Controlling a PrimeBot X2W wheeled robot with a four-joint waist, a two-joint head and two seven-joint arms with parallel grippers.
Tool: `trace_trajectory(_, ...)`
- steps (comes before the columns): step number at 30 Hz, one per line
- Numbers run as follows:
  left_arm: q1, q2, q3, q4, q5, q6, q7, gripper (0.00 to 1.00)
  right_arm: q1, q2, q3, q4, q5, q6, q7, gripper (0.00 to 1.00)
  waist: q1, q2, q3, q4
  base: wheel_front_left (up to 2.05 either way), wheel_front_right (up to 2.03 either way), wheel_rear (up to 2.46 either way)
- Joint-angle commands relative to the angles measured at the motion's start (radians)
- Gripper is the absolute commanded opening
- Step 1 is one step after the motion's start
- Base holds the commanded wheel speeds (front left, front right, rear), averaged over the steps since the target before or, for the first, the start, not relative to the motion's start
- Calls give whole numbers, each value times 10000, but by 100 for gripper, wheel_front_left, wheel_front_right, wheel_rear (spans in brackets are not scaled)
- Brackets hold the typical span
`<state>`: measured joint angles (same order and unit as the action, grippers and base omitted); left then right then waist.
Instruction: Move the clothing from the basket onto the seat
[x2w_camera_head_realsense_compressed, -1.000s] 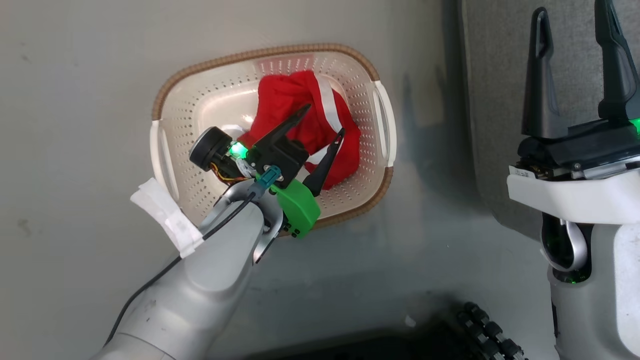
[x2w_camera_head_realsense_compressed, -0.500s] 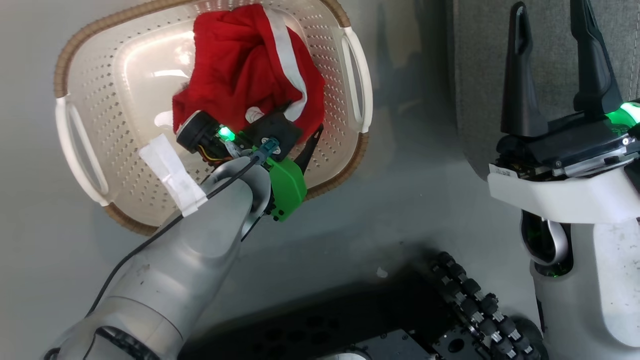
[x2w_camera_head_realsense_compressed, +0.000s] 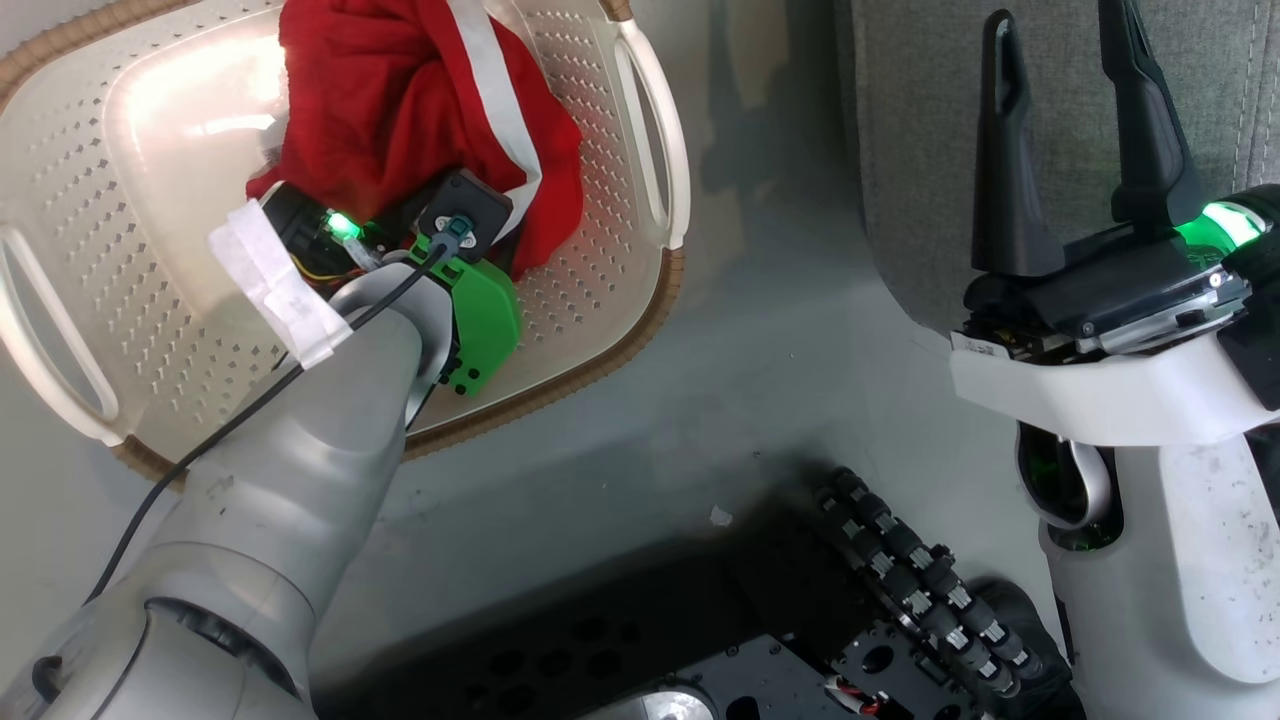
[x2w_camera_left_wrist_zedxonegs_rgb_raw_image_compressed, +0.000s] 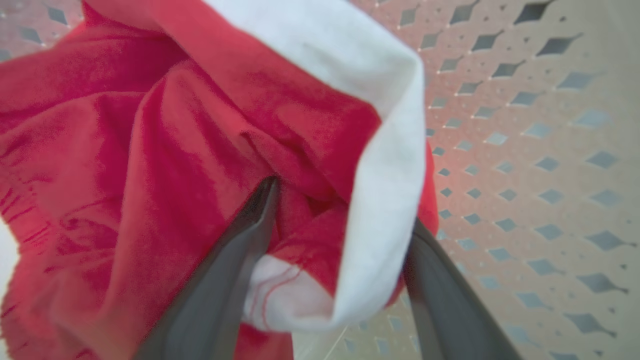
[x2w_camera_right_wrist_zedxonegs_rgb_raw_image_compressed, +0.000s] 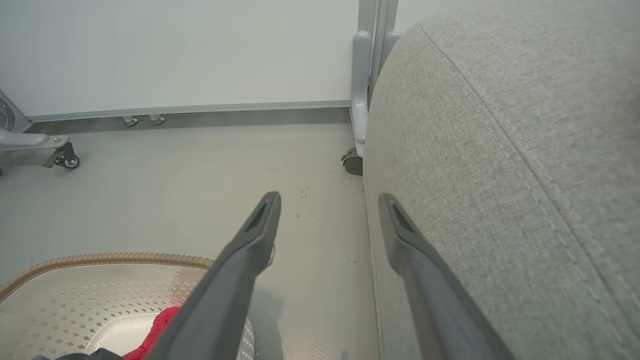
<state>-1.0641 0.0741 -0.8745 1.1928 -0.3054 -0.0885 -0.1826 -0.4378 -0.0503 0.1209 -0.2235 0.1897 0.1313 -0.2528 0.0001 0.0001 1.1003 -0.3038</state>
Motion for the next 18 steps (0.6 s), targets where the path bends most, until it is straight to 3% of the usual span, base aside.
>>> trace_trajectory(1,-241,1,-24,118,-37,-70,77,100,-183,-7,16,40,36,-10,-67,100,-1,-1,31,-21,0,0,0)
trace_trajectory(2,-270,-13,-39,218,-63,-82,101,78,-187,-7,23,54,47,-10,-69,100,-1,-1,39,-27,0,0,0)
trace_trajectory(3,-292,-25,-36,283,-106,-86,141,11,-188,-7,29,61,55,-10,-64,100,-1,-1,41,-31,0,0,0)
trace_trajectory(4,-320,-34,-30,355,-130,-88,180,0,-190,-7,44,74,71,-10,-68,100,-1,-1,41,-35,0,0,0)
trace_trajectory(11,-489,47,-182,626,-65,81,111,0,-264,-8,111,158,114,-10,-111,100,-1,-1,-84,-95,0,0,0)
trace_trajectory(18,-67,4,45,624,-451,7,-480,0,-135,-10,173,437,-112,-10,-129,100,-1,-1,-973,138,0,0,0)
